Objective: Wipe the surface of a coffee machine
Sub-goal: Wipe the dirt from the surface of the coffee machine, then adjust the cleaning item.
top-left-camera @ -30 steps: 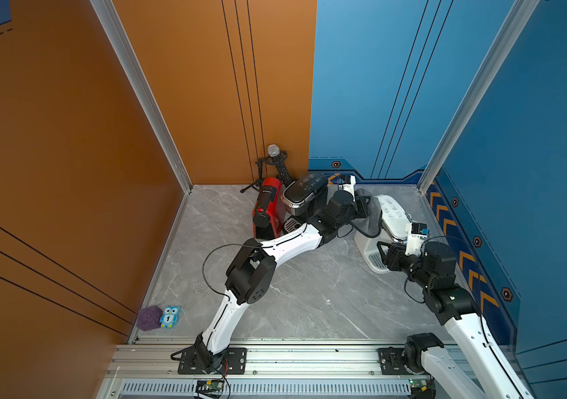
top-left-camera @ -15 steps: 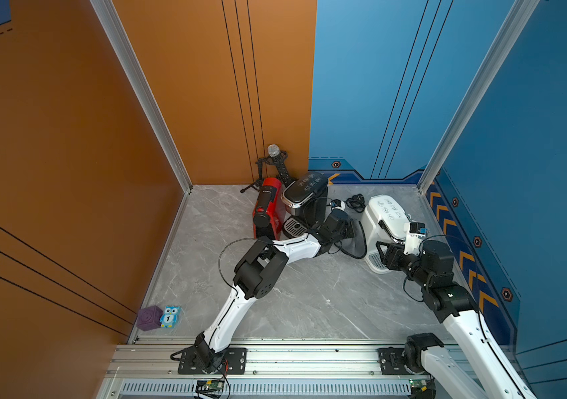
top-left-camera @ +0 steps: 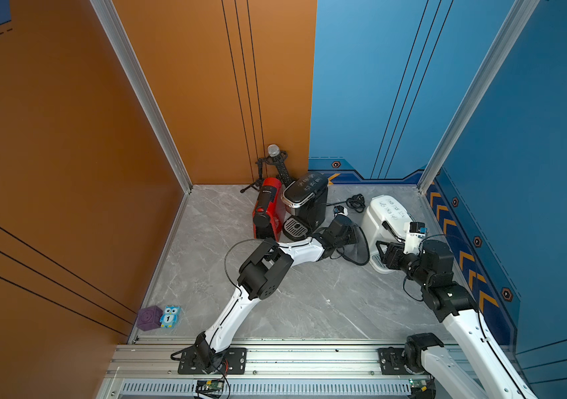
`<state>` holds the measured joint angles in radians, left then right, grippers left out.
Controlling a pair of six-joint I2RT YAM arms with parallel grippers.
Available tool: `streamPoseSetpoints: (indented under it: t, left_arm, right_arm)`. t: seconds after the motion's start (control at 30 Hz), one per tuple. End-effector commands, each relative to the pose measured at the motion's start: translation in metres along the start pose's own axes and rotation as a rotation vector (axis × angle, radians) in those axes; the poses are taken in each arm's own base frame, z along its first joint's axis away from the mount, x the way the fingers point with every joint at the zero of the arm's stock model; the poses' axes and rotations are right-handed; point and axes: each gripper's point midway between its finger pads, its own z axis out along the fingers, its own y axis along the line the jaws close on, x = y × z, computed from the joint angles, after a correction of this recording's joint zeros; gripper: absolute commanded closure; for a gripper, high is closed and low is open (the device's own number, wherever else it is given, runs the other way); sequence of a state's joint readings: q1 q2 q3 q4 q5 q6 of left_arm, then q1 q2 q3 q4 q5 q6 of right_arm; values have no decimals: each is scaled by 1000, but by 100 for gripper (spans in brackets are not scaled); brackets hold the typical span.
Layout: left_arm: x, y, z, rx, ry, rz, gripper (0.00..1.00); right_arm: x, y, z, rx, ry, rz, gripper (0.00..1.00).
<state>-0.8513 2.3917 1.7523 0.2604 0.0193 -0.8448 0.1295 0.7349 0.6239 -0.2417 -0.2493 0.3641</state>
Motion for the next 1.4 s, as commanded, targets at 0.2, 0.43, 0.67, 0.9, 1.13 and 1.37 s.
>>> streamPoseSetpoints:
  t: [0.2,0.43,0.67,0.9,1.13,1.37]
  left_arm:
    - [47,-60,-2,175,139,16,100]
    - [-2,-51,-55,144,61,60,100]
    - [-35,-47,-117,163,27,85,100]
    - [-35,-51,-148,212,61,41,100]
    - [-35,-59,-166,258,88,10,100]
    - [-39,-61,-186,255,93,-11,100]
  right_arm:
    - [-13,4,-13,-3,-57,-22,42]
    - [-6,9,-6,-36,-10,-15,42]
    - [6,27,16,-144,96,-1,41]
    - [13,81,36,-336,158,-55,29]
    - [23,100,59,-344,213,-126,21]
    - [35,88,77,-269,269,-163,19]
